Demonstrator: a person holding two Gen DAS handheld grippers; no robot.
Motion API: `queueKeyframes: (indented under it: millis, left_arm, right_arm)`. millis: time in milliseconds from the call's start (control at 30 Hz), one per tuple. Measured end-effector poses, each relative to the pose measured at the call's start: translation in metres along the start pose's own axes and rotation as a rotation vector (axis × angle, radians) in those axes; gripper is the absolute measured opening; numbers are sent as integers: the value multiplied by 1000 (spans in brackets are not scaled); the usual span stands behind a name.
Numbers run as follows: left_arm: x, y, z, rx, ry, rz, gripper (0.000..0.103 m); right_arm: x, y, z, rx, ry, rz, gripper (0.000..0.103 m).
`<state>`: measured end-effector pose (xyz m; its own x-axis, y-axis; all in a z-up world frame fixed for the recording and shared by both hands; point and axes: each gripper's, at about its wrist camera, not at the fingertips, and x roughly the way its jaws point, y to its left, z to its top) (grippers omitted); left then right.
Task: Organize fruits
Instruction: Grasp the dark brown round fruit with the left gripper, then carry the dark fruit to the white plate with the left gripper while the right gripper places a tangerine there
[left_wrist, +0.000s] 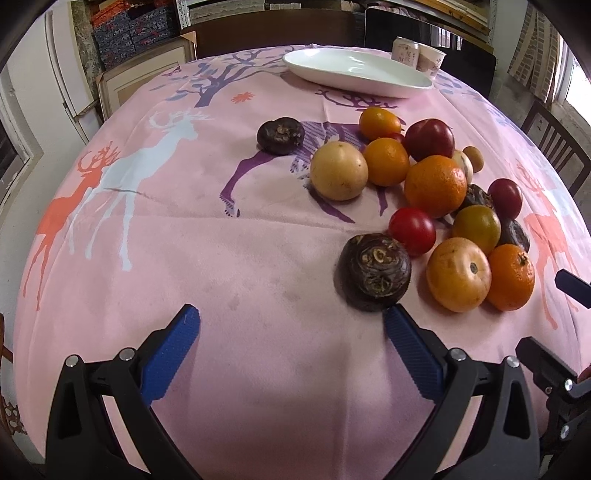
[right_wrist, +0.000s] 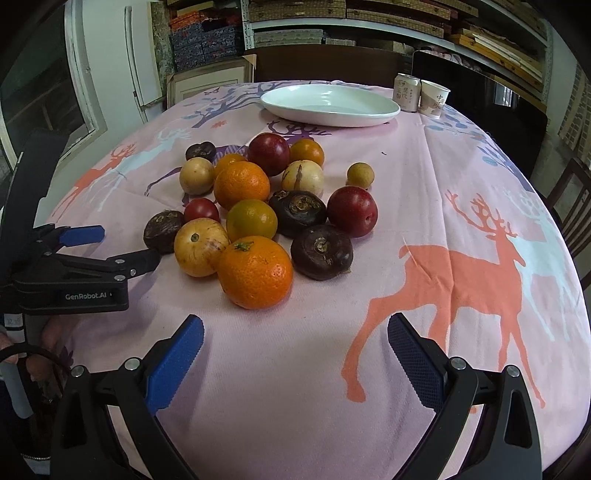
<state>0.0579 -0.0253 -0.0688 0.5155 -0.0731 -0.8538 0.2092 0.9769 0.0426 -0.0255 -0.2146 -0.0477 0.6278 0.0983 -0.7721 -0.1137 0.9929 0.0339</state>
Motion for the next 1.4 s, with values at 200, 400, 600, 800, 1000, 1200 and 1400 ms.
queueKeyframes:
  millis: [200, 400, 600, 800, 1000, 1200, 1400]
  left_arm:
    - [4, -11, 12, 47, -7, -49, 81]
    - [3, -27, 21, 108, -40, -97, 40]
    - [-4, -20, 16, 82, -49, -129, 40]
    - [-19, -10, 11, 69, -73, -130, 40]
    - [-24, -2, 7, 53, -79, -125, 40]
    - [-24, 2, 4, 46, -70, -124, 40]
    - [-22, 7, 2, 38, -69, -123, 40]
  right_arm:
    - [2, -1, 2, 8, 3, 11, 100]
    - [1, -2, 3, 8, 12, 10, 100]
    - [-1, -2, 5, 12, 13, -11, 100]
    - [-1, 6, 6, 5, 19, -23, 100]
    - [0, 12, 7, -9, 29, -24, 100]
    - [0, 17, 8, -17, 29, -19, 100]
    - [3, 17, 8, -14, 44, 6, 91]
